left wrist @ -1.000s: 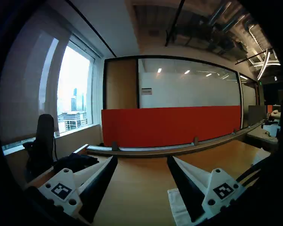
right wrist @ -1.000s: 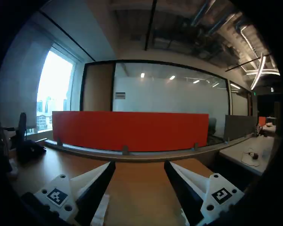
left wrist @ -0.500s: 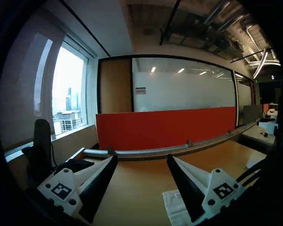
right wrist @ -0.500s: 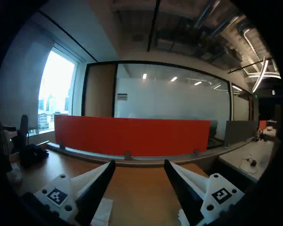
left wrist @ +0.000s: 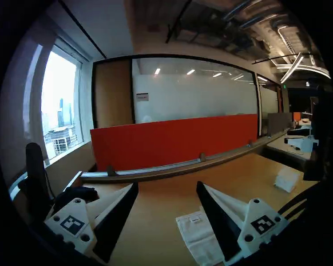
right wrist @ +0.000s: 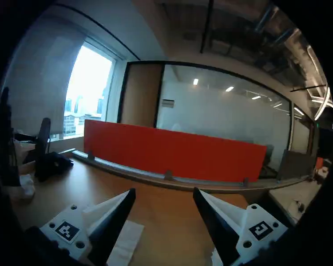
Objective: Fold towel
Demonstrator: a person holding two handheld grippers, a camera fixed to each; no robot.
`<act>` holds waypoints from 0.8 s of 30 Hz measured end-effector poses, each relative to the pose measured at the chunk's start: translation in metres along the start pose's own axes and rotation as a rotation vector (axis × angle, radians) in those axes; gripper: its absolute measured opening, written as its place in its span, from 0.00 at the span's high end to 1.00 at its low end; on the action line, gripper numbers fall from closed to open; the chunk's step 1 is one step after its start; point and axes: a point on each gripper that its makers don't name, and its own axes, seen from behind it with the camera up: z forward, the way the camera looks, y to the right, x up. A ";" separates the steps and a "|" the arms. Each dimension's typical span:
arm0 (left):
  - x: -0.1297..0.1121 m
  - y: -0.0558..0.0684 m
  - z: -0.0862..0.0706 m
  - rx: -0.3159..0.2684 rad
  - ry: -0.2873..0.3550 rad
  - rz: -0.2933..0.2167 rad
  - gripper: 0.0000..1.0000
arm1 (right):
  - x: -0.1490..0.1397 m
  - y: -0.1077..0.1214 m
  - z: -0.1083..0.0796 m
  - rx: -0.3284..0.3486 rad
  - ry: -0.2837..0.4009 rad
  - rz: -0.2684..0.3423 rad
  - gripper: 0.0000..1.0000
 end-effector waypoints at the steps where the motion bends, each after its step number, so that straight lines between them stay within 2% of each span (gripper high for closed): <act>1: -0.002 0.002 0.000 -0.009 -0.006 0.010 0.03 | -0.002 -0.002 0.001 0.012 -0.009 -0.006 0.00; 11: -0.034 0.033 0.000 -0.141 -0.092 0.077 0.03 | -0.025 -0.035 -0.001 0.161 -0.100 -0.083 0.00; 24: -0.073 0.049 -0.001 -0.198 -0.161 0.077 0.03 | -0.054 -0.057 -0.002 0.264 -0.175 -0.108 0.00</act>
